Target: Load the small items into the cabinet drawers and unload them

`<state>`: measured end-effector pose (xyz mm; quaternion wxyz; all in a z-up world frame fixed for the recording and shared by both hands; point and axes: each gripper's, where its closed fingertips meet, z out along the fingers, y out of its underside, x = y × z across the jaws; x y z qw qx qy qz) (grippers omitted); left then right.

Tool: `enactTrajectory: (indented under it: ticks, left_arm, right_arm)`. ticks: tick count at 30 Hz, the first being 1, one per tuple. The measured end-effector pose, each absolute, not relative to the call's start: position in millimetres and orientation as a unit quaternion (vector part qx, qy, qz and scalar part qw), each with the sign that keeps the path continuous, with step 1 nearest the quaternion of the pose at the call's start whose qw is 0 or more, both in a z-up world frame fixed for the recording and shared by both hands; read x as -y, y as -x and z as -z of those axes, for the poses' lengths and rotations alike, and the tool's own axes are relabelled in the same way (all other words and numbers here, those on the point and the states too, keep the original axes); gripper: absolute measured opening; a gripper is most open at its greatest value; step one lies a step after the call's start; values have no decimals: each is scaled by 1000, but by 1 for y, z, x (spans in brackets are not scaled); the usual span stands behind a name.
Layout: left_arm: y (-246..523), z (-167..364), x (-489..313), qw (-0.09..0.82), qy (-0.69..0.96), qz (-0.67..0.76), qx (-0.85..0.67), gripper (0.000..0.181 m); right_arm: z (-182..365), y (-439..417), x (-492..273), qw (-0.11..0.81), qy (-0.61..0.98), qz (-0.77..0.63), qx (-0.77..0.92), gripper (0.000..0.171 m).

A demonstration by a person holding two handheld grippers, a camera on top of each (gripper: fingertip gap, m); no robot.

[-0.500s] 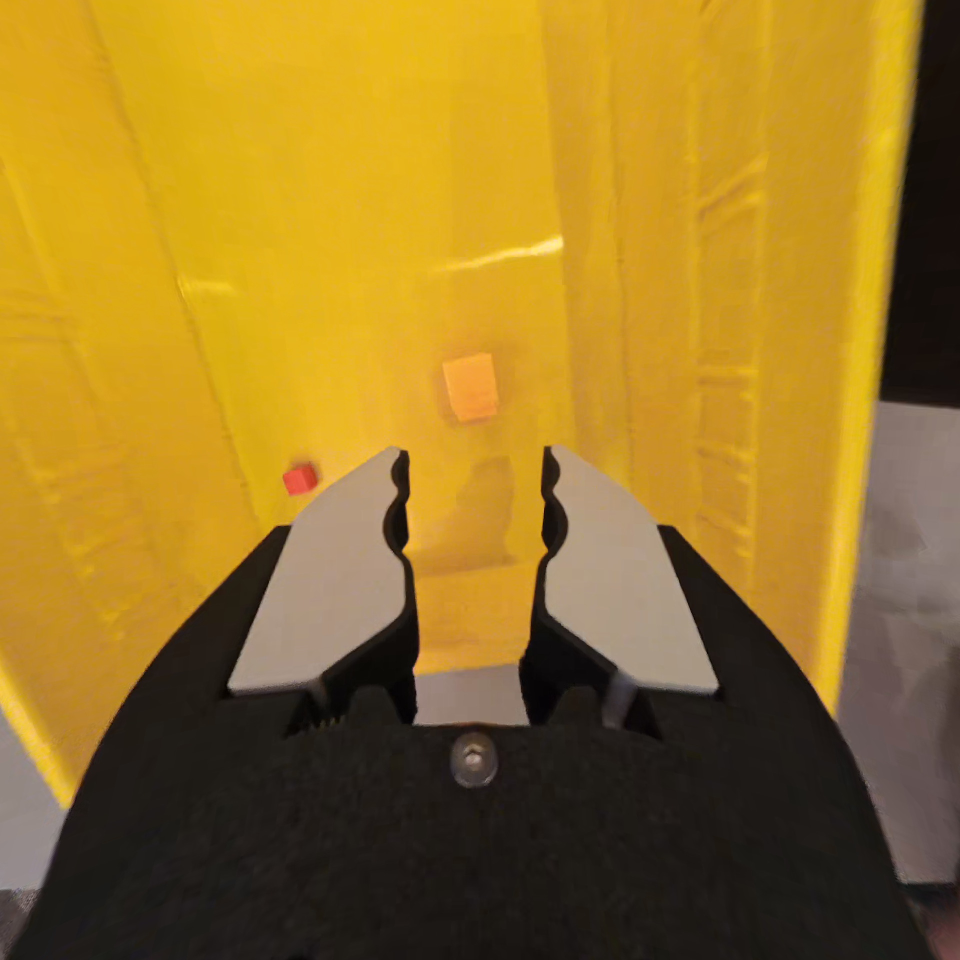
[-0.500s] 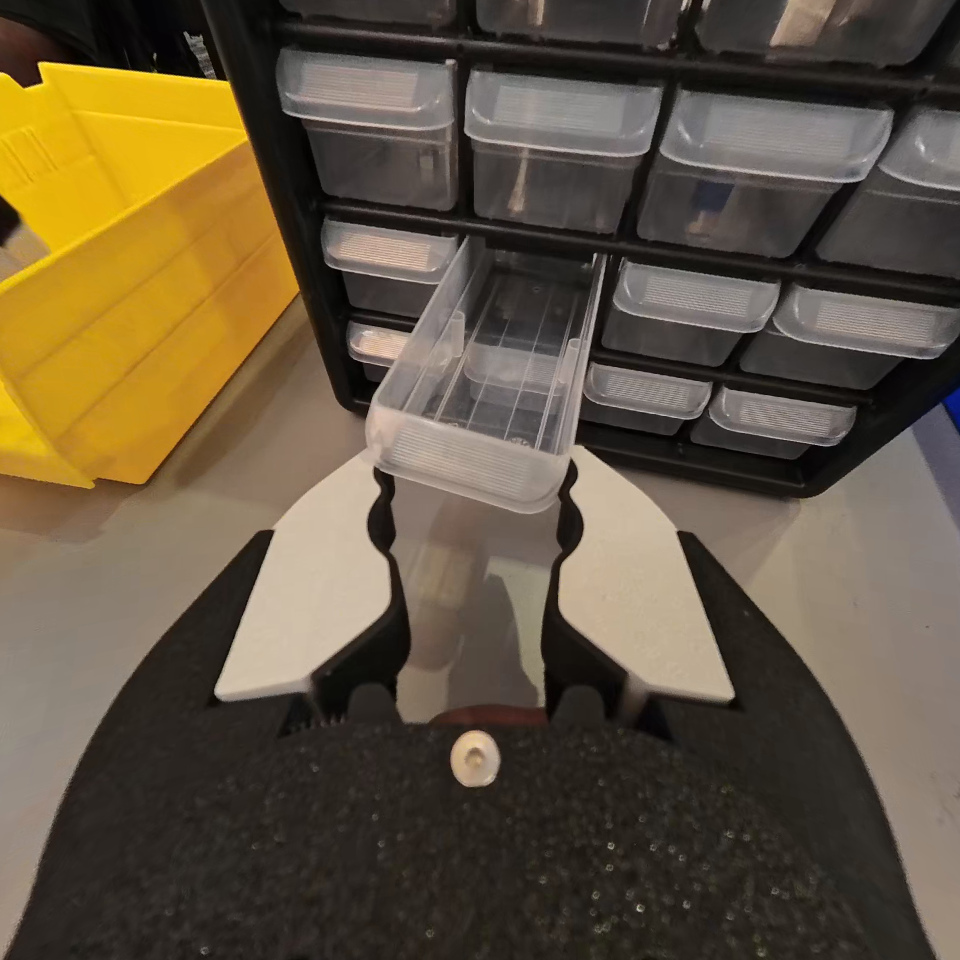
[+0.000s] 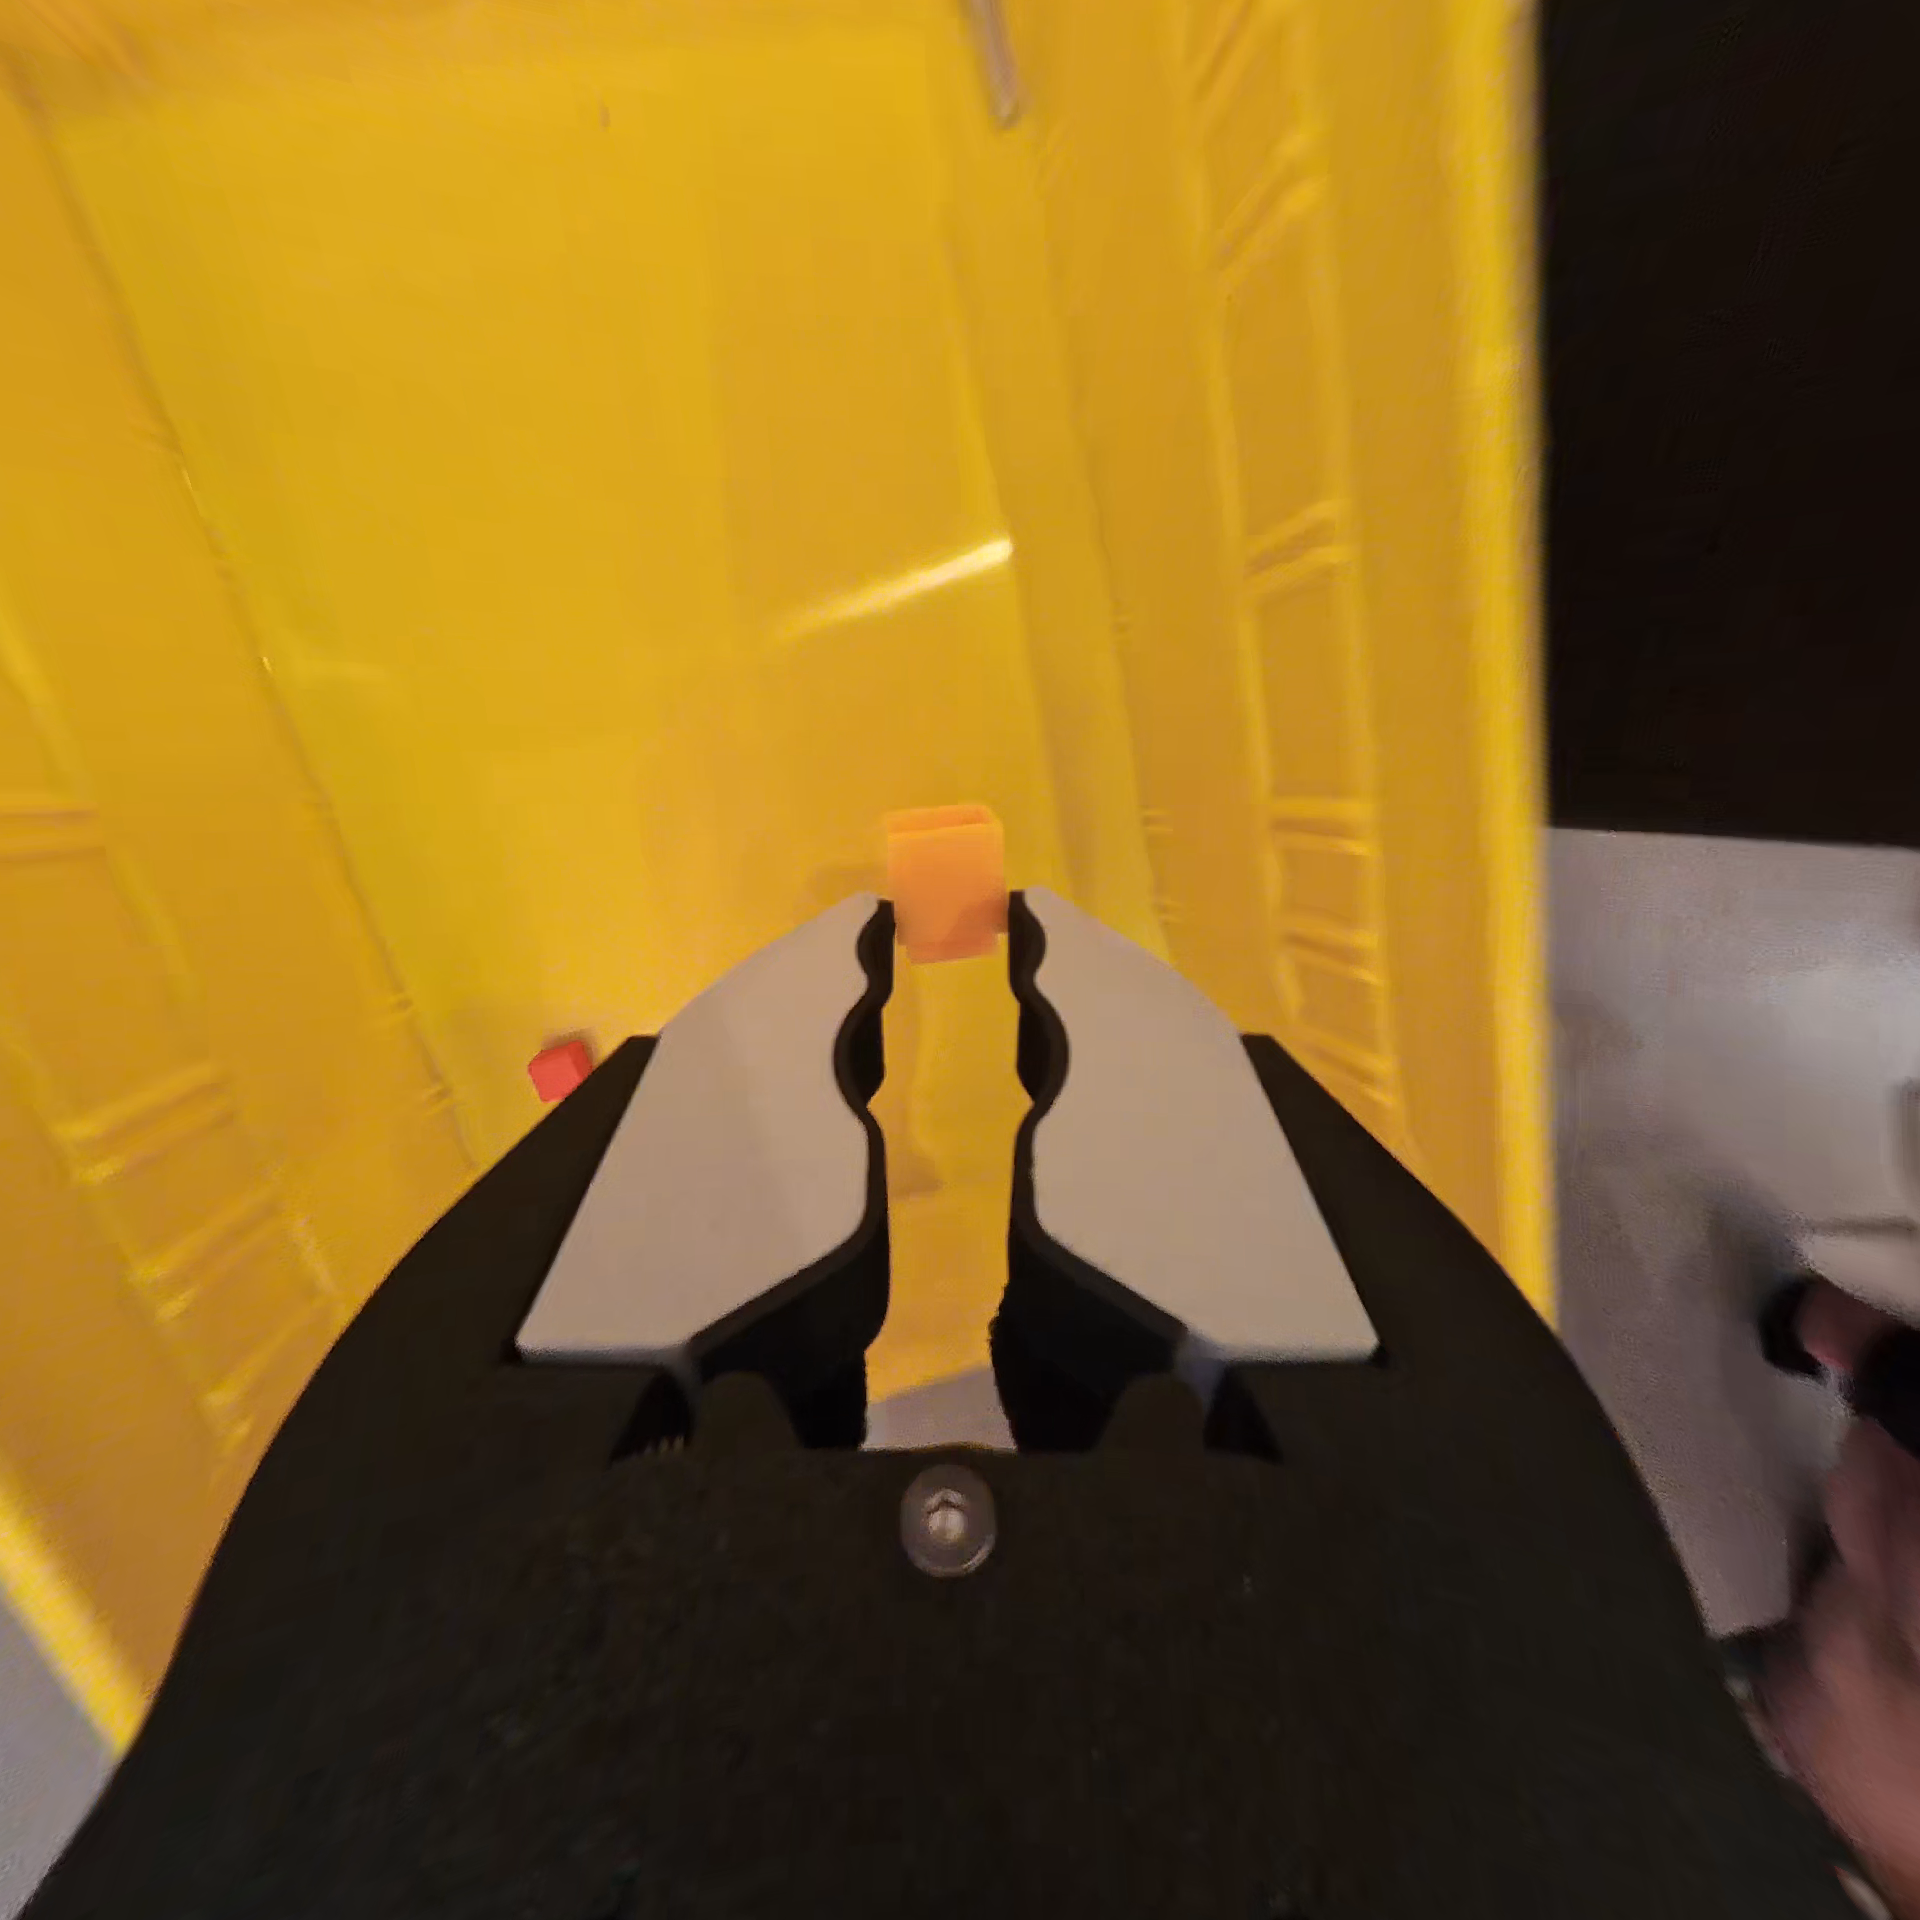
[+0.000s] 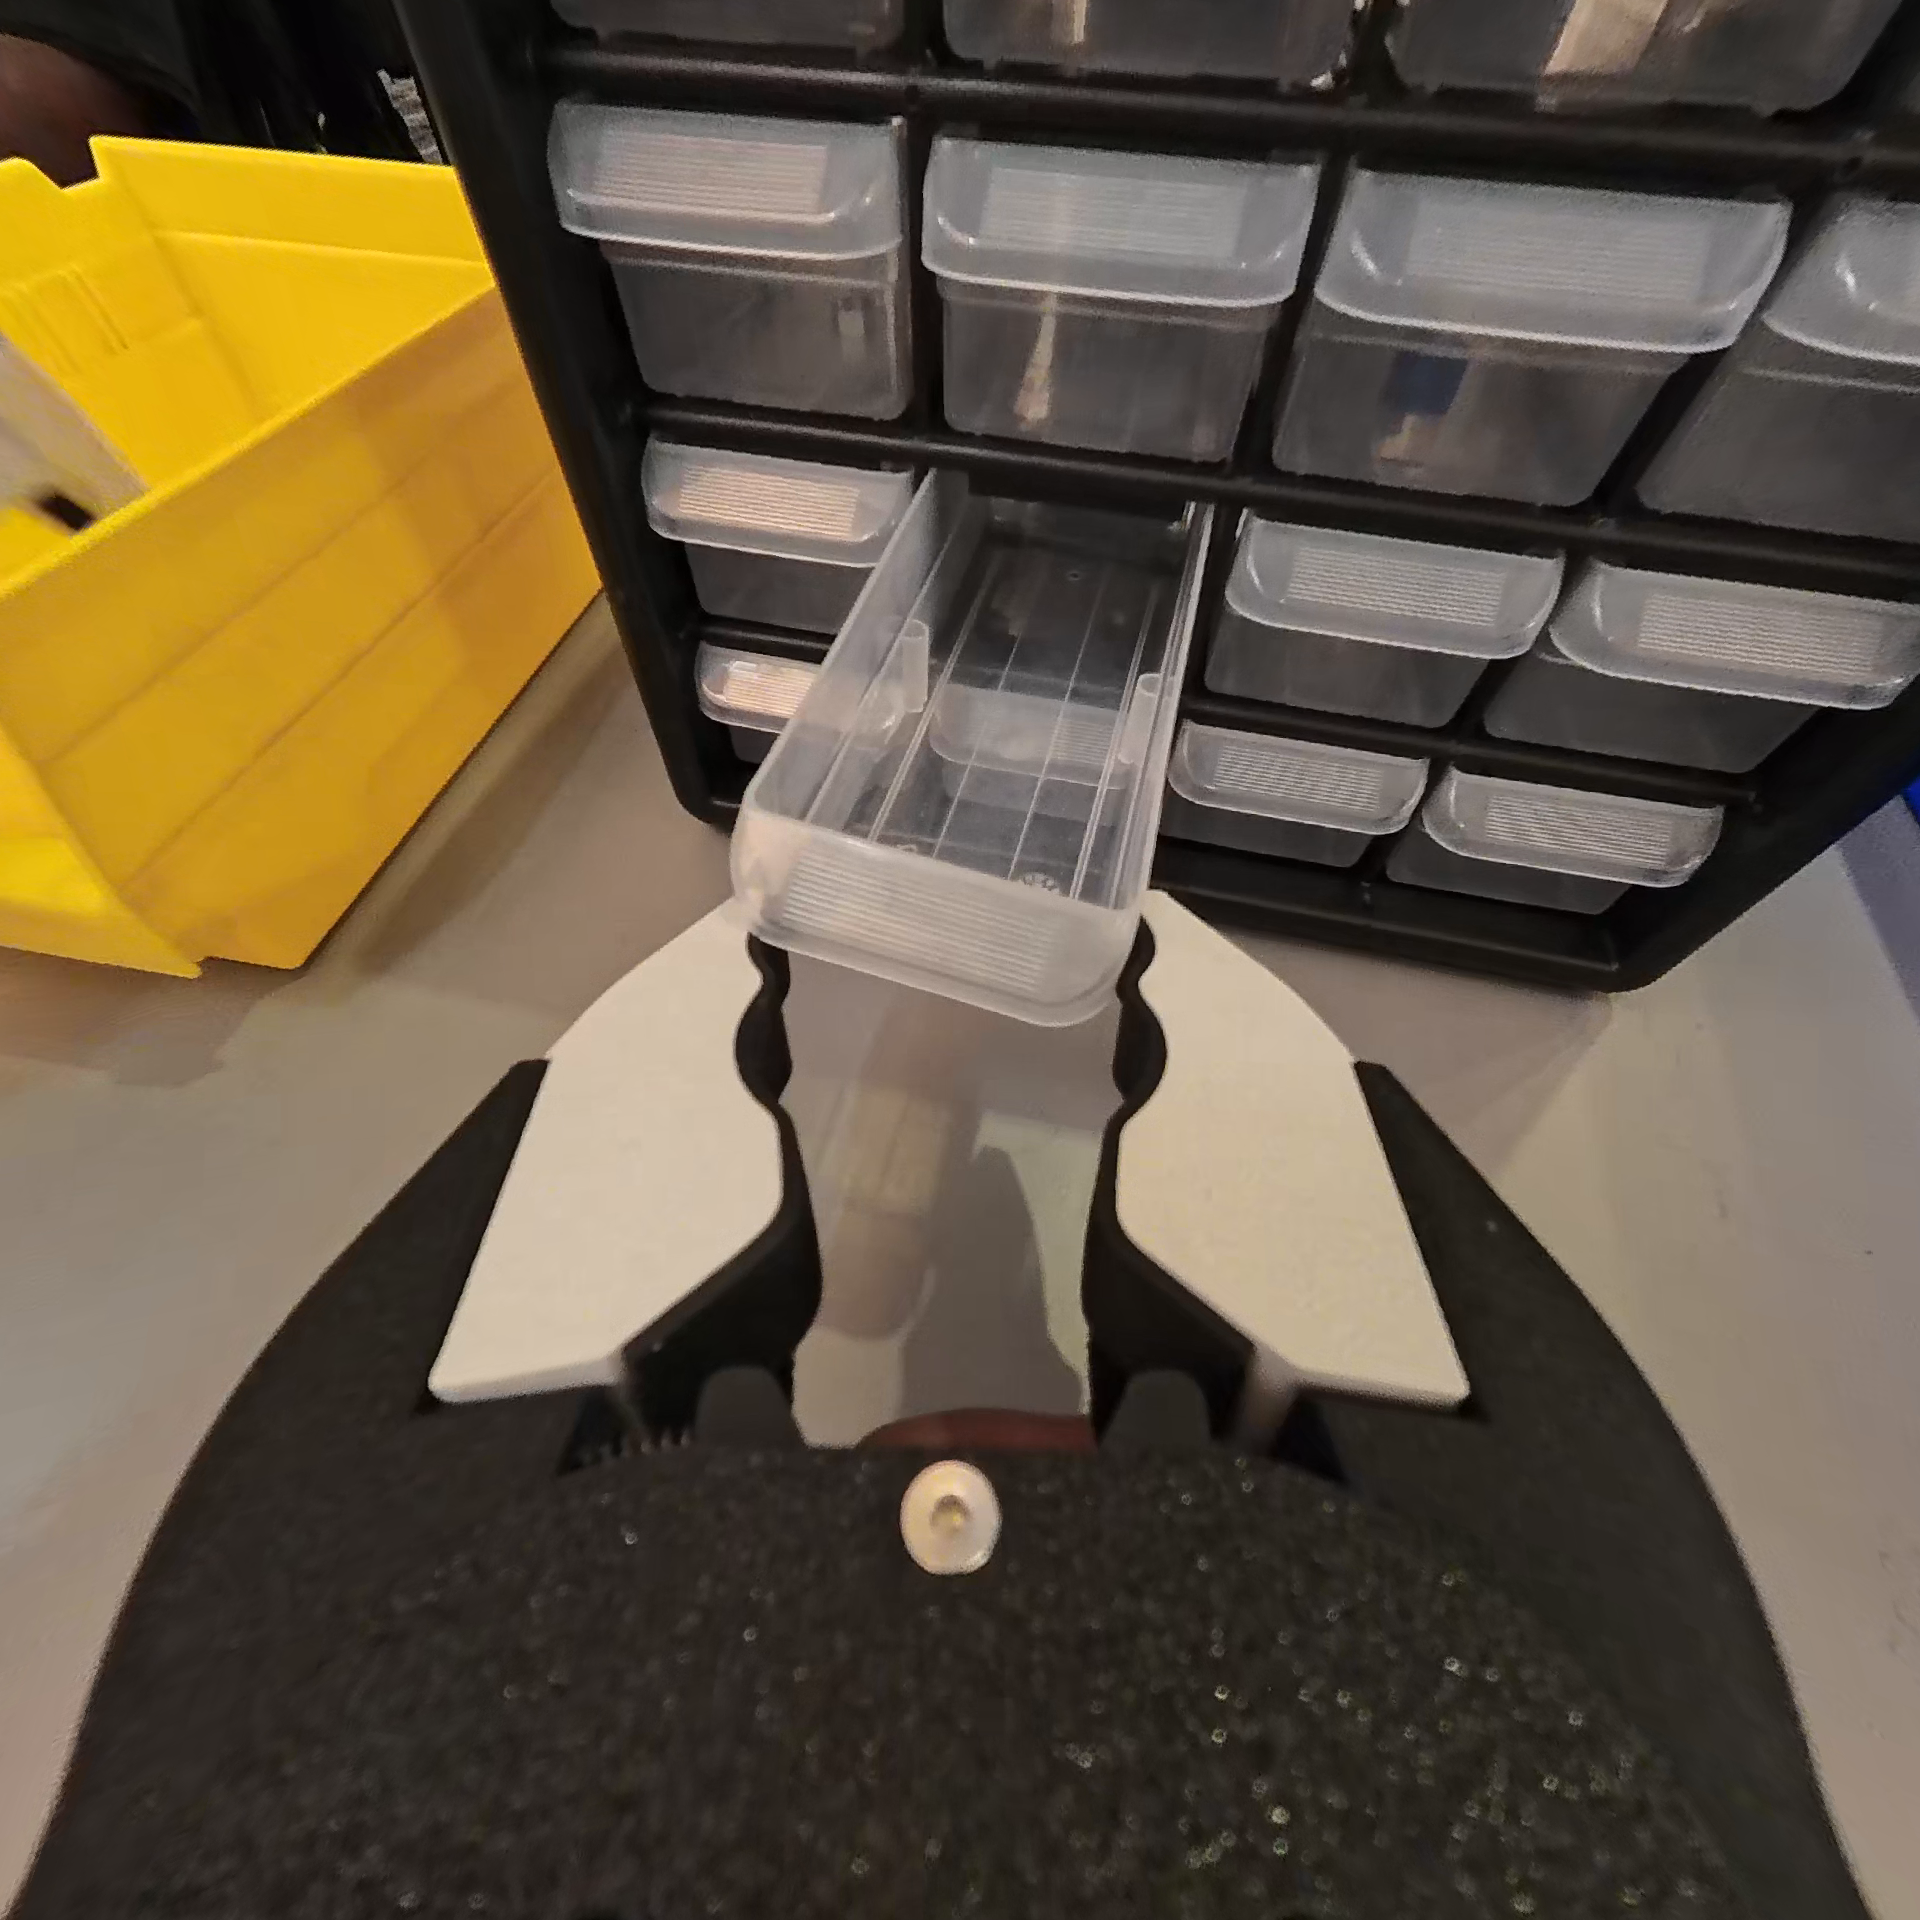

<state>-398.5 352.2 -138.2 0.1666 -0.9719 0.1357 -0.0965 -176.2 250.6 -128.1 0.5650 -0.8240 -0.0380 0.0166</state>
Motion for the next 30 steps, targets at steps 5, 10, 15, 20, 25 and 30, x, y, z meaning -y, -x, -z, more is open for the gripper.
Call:
enactTrajectory:
  ticks: [5,10,15,20,25,30]
  left_arm:
    - [328,36,-320,257,898,224,-277,20]
    - [231,2,-265,265,805,196,-494,20]
    - [186,54,-248,161,767,69,-618,21]
    - [172,81,-247,110,758,32,-642,21]
    - [174,101,-244,54,760,8,-648,21]
    - [174,115,-247,27,757,-30,-652,21]
  right_arm:
    - [128,176,-250,565,824,-15,39,60]
    - [129,176,-248,563,825,-17,41,60]
    - [130,176,-246,563,825,-21,42,60]
    - [132,177,-236,564,824,-25,45,60]
    - [132,176,-228,564,824,-40,42,60]
    - [132,177,-227,564,824,-33,48,60]
